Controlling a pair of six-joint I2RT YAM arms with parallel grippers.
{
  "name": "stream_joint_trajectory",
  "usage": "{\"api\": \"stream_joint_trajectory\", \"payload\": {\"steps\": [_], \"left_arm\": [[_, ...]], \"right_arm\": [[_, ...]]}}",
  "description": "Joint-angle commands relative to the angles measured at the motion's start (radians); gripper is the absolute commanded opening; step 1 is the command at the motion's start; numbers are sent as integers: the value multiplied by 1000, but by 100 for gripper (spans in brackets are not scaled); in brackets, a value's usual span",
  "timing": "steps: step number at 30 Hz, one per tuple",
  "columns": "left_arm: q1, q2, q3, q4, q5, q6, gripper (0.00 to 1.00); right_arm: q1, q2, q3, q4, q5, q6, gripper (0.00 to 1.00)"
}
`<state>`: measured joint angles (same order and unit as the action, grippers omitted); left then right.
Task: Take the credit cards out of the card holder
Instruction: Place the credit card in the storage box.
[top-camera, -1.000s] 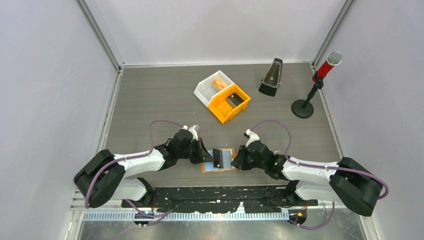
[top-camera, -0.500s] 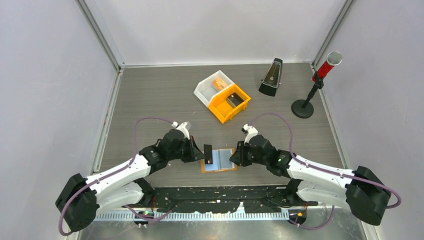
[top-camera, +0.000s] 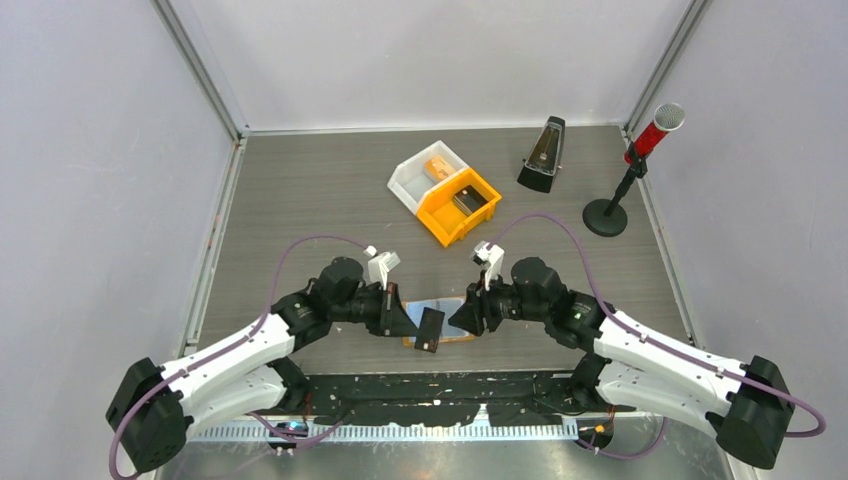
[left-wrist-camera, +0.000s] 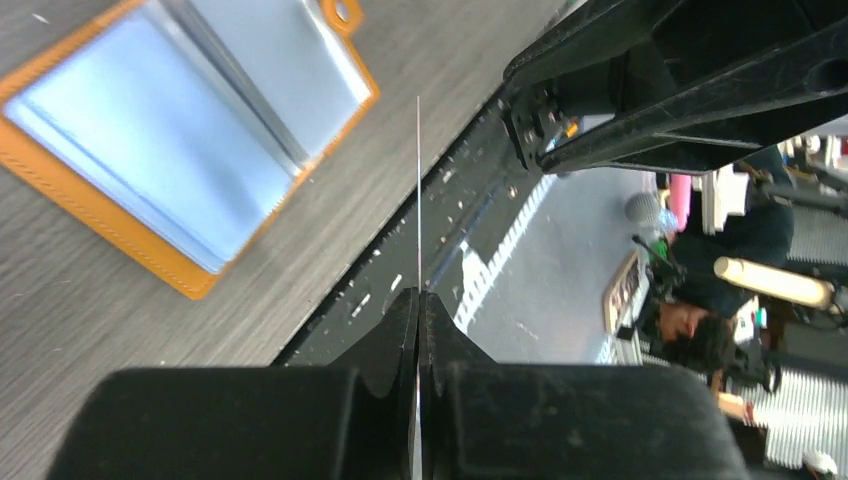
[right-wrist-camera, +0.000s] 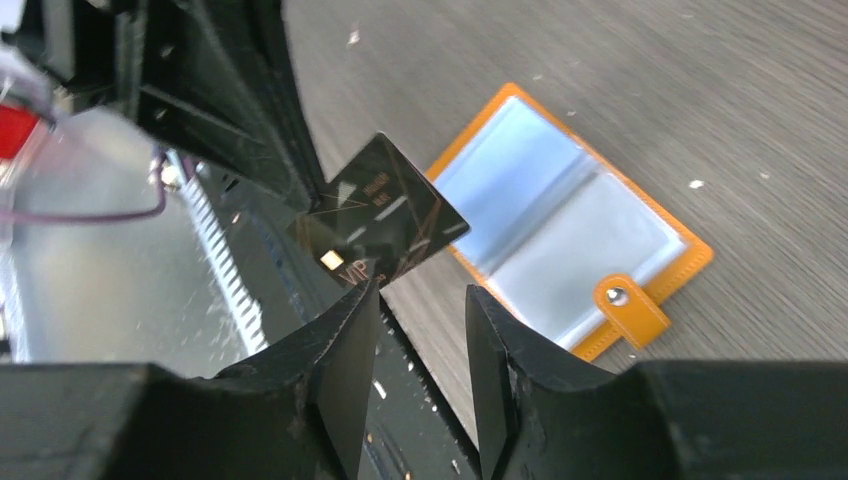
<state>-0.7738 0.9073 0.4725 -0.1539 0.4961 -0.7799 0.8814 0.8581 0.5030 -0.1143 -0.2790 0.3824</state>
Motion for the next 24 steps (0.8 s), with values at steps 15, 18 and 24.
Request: {"api": "stream_joint_trajectory", "payload": {"steps": [15,18,24], "left_arm": [[1,77,0,191,308,22,0],[-1,74,-7,202,317,27,0],[-1,67,0,200,330,33,0]], "right_arm": [[-11,127,162,-95,-308,-174,60],[-12,151,163,-77,-330,-175,60],[-10,180,171,-62,-359,-190,56]]}}
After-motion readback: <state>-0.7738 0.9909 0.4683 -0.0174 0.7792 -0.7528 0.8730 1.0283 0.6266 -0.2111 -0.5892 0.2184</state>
